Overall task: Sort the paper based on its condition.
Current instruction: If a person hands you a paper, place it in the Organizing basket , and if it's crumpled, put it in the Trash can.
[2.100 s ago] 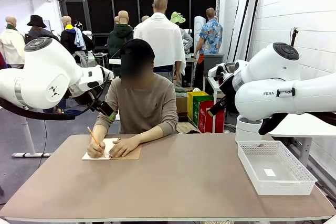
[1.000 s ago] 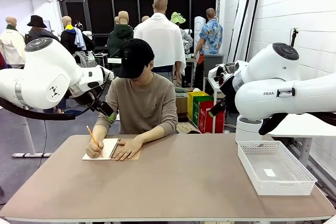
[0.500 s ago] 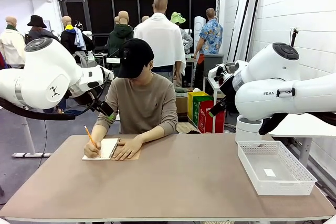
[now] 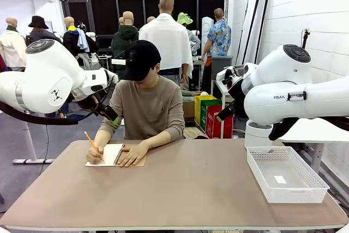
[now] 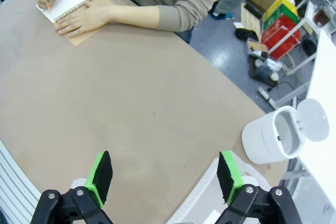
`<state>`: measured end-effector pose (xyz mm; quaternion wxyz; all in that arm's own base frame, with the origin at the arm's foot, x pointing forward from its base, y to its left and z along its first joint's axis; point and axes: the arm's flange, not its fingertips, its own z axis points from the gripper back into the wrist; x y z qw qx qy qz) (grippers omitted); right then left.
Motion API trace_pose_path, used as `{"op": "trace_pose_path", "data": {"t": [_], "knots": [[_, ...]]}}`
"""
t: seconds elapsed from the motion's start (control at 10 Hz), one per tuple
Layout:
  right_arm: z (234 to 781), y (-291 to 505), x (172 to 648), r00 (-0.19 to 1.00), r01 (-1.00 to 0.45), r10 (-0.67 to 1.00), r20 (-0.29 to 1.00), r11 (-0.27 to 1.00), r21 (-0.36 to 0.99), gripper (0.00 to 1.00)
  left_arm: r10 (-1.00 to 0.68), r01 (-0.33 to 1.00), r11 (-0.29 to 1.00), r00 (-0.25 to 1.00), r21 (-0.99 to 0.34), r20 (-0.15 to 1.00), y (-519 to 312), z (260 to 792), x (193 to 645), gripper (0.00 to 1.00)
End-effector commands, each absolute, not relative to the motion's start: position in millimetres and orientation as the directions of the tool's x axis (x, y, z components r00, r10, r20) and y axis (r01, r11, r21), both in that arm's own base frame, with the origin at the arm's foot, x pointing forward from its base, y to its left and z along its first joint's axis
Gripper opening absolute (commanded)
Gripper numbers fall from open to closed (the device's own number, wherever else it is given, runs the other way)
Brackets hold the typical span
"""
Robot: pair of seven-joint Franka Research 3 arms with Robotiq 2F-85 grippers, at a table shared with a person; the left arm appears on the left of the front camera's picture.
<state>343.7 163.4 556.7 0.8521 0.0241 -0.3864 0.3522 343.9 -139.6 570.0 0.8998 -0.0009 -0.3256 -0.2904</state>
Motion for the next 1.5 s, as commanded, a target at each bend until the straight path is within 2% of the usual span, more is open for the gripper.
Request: {"op": "trace_pose_path", "data": {"t": [0.0, 1.4], "knots": [[556.5, 163.3, 343.2, 0.461, -0.615, 0.578, 0.673, 0.755, -0.226, 1.0, -0.521, 0.522, 0.832, 0.62, 0.187, 0.587, -139.4, 570.5, 343.8, 1.0], [556.5, 163.3, 343.2, 0.461, -0.615, 0.578, 0.673, 0.755, -0.226, 1.0, -0.521, 0.522, 0.832, 0.62, 0.187, 0.587, -139.4, 570.5, 343.8, 1.0]]}}
